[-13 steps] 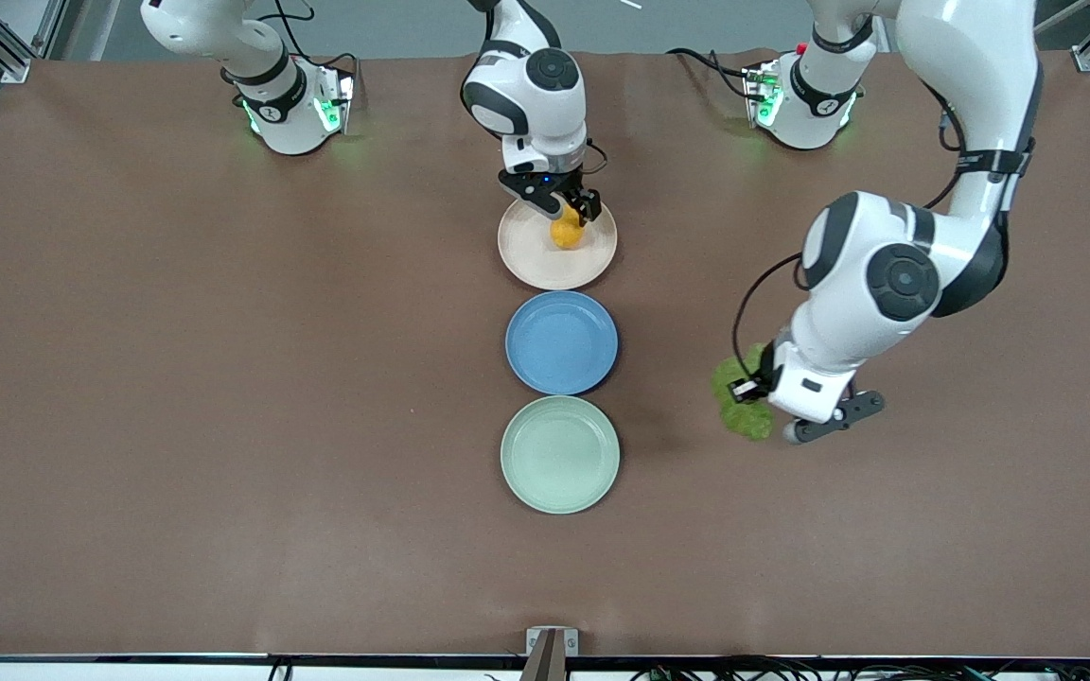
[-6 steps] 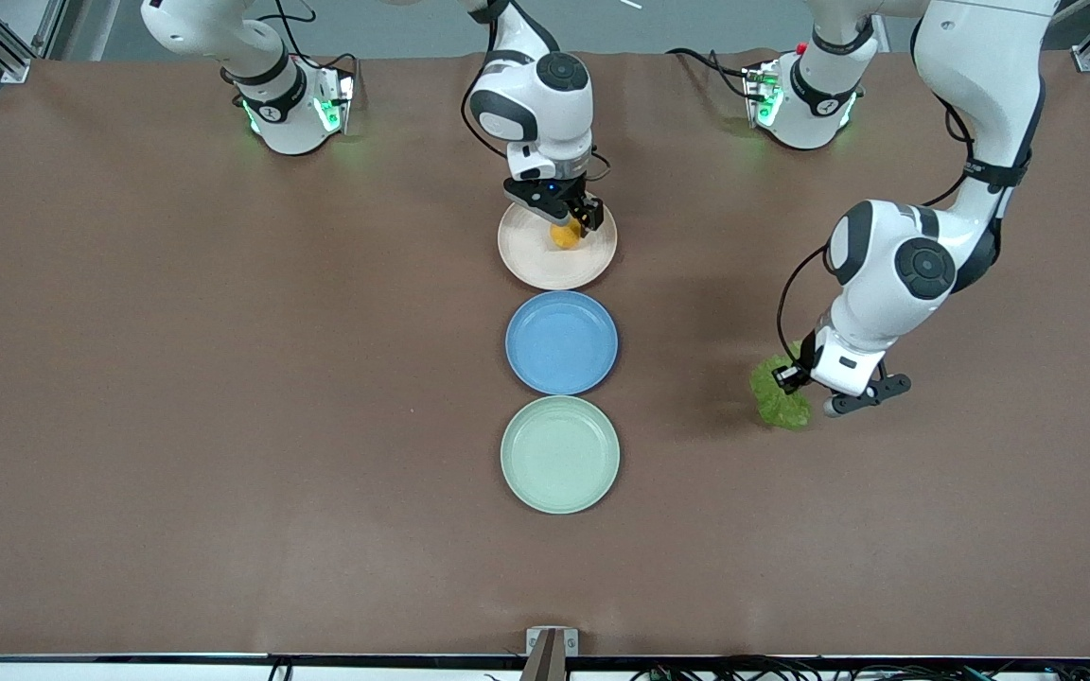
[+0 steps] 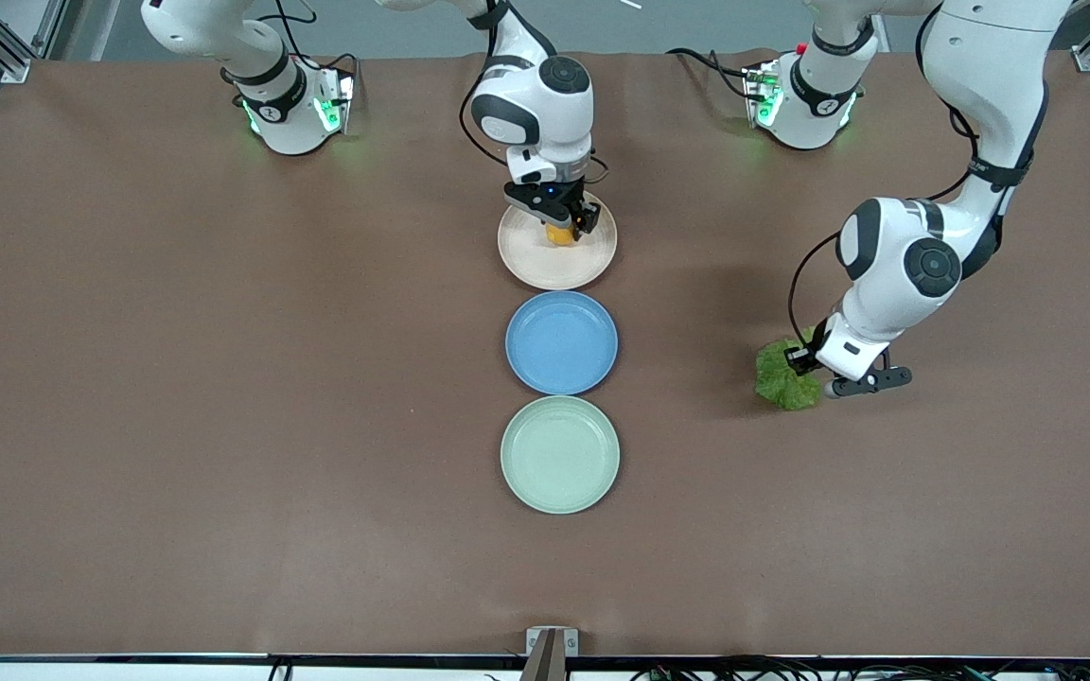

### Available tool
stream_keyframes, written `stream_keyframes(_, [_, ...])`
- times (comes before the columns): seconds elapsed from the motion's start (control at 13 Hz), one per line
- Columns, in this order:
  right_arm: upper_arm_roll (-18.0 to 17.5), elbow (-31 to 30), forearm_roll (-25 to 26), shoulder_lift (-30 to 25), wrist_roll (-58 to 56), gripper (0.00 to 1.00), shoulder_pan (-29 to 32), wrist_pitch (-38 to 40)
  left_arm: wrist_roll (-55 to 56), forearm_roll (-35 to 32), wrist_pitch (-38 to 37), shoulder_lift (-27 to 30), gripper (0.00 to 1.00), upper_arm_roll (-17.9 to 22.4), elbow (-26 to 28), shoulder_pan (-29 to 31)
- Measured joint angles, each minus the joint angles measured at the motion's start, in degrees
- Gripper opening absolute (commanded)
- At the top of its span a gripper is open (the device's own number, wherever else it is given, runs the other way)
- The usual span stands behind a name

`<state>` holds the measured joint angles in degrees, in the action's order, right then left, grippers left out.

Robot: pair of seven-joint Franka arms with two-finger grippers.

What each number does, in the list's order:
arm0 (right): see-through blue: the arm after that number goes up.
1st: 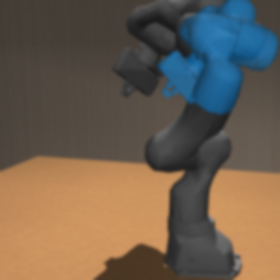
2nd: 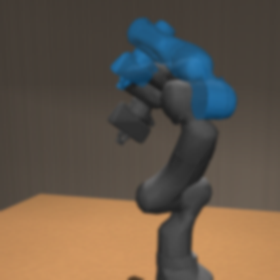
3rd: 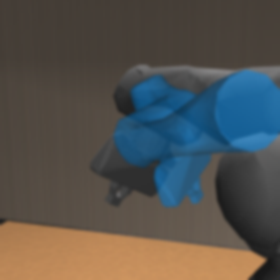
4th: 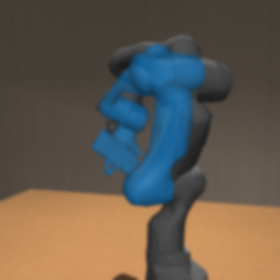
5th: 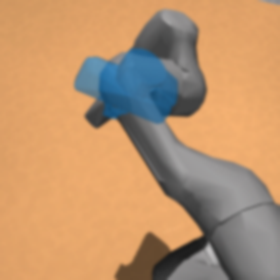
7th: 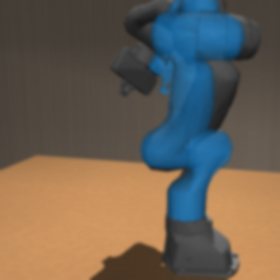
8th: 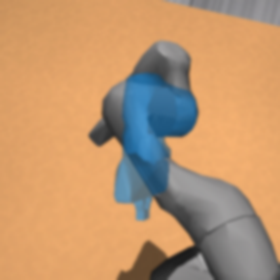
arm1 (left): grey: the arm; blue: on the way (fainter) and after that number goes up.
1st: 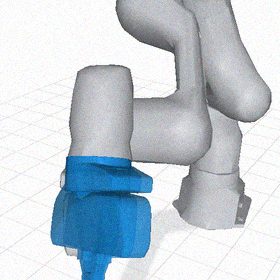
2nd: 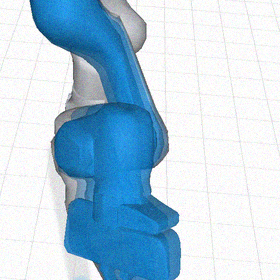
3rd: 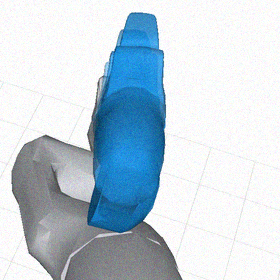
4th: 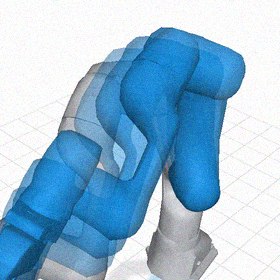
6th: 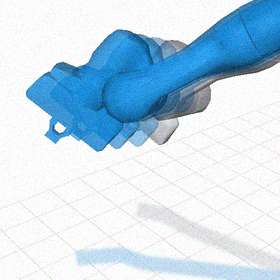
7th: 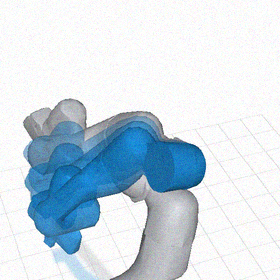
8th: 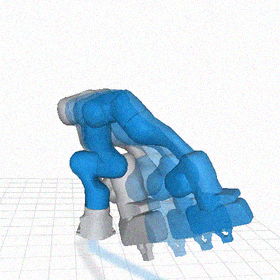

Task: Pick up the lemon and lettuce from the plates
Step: 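Set the lettuce down with the left gripper while the right gripper lifts the lemon, then carry the lemon beside the plates and release it with the right gripper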

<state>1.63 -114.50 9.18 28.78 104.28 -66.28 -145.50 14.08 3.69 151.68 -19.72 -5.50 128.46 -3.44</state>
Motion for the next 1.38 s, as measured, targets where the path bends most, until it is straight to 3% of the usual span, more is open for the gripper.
stream_keyframes(0.08, [0.01,0.11,0.14,0.01,-0.01,0.36,0.00,0.00,-1.50,0.00,0.00,0.00,0.94,-0.01,0.14,0.48])
stream_keyframes(0.15, [0.05,0.12,0.46,0.04,-0.07,0.10,0.02,0.00,-2.18,0.00,0.00,0.02,1.00,-0.01,0.15,0.85])
stream_keyframes(0.23, [0.13,0.14,1.13,0.04,-0.25,0.00,0.19,0.01,-2.67,0.00,-0.30,0.20,1.00,-0.01,0.11,1.02])
stream_keyframes(0.38, [0.36,0.30,1.39,0.05,-1.68,0.00,1.27,0.08,-2.86,0.00,-4.55,1.78,1.00,-0.05,-0.88,1.03])
stream_keyframes(0.62, [0.66,1.04,1.42,-0.89,-8.28,0.00,6.52,0.24,-4.92,0.00,-19.58,7.93,1.00,-0.08,-5.76,2.05])
stream_keyframes(1.0, [0.73,-3.23,1.39,-8.29,-32.89,0.00,22.64,4.33,-11.65,0.00,-42.12,18.63,1.00,-0.03,-16.59,7.44])
stream_keyframes(1.38, [0.74,-8.96,0.73,-10.90,-58.49,0.00,39.61,5.14,-12.05,0.00,-56.50,20.70,1.00,0.10,-31.78,8.07])
